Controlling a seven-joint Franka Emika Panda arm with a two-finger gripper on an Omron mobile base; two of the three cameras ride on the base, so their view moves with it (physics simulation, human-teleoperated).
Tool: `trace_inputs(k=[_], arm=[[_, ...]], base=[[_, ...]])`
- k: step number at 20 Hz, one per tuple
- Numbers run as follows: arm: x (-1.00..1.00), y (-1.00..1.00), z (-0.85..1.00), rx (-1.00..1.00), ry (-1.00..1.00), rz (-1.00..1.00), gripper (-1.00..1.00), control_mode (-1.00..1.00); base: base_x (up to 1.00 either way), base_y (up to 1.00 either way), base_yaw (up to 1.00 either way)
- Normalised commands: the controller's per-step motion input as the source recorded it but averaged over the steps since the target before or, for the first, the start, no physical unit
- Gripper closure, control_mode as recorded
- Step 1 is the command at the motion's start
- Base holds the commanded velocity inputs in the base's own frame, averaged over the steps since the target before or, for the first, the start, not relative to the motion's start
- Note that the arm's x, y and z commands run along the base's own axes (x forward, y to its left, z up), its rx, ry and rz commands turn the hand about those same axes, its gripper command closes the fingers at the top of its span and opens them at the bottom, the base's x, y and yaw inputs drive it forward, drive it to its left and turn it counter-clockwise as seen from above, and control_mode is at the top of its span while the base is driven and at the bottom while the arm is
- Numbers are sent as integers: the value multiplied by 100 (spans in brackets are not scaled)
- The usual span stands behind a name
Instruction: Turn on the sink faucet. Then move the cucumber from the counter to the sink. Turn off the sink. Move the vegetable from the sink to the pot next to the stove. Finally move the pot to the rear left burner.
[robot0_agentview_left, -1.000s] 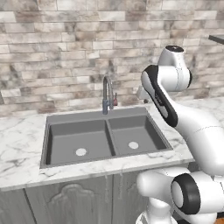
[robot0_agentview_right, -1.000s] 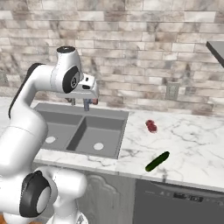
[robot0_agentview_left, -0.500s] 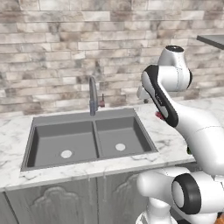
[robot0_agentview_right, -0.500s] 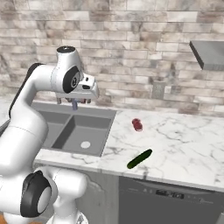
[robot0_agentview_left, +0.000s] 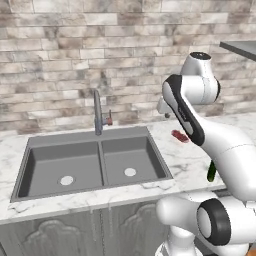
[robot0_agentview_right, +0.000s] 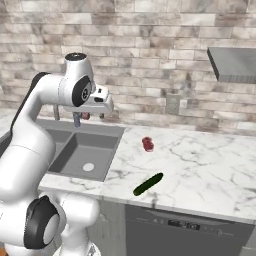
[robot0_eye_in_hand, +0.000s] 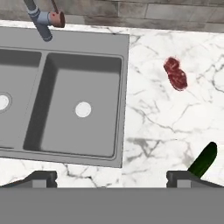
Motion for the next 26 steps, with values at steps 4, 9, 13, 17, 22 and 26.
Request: trace_inputs(k=[4, 9, 13, 17, 22, 26], arm=[[0, 0, 0, 0, 0, 0, -100, 100], [0, 0, 0, 0, 0, 0, -100, 100], [7, 0, -1, 0, 1, 0, -100, -100], [2, 5, -21, -2, 2, 0, -100, -100], [1, 34, -62, -2, -3, 10, -100, -100], [28, 54, -57, 0, -5, 24, -100, -100]], base=[[52, -4, 0], [67, 0, 0], [58, 0, 0], [0, 0, 0], [0, 0, 0], [0, 0, 0]])
